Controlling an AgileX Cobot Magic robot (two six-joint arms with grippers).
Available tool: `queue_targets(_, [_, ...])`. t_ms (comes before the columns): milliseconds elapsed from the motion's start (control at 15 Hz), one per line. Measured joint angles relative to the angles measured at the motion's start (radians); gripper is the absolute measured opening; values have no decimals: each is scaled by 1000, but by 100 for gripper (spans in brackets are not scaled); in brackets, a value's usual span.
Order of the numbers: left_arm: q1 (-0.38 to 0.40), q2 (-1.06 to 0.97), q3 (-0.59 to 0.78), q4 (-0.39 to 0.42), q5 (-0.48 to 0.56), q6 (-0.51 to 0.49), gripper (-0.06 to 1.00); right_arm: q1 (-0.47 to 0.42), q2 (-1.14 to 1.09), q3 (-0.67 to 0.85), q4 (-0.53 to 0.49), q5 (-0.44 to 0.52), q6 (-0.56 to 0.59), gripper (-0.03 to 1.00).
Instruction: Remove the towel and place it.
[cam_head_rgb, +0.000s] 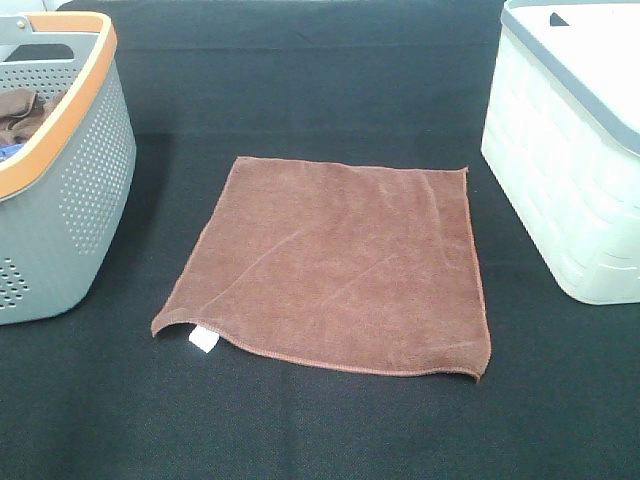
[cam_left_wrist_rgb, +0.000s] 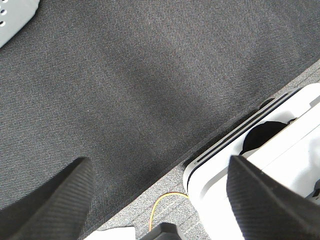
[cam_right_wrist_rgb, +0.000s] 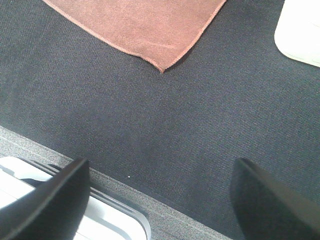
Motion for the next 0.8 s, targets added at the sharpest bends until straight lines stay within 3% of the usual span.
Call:
queue_targets(467, [6,-1,0,0,0,0,71,0,0,0,0,0,0,74])
queue_targets(600, [94,-4,0,-2,0,1,71,-7,-2,0,0,0,0,74])
queue_targets(800, [293,-45,0,-2,0,1,71,-89,-62,3,10,0,0,74])
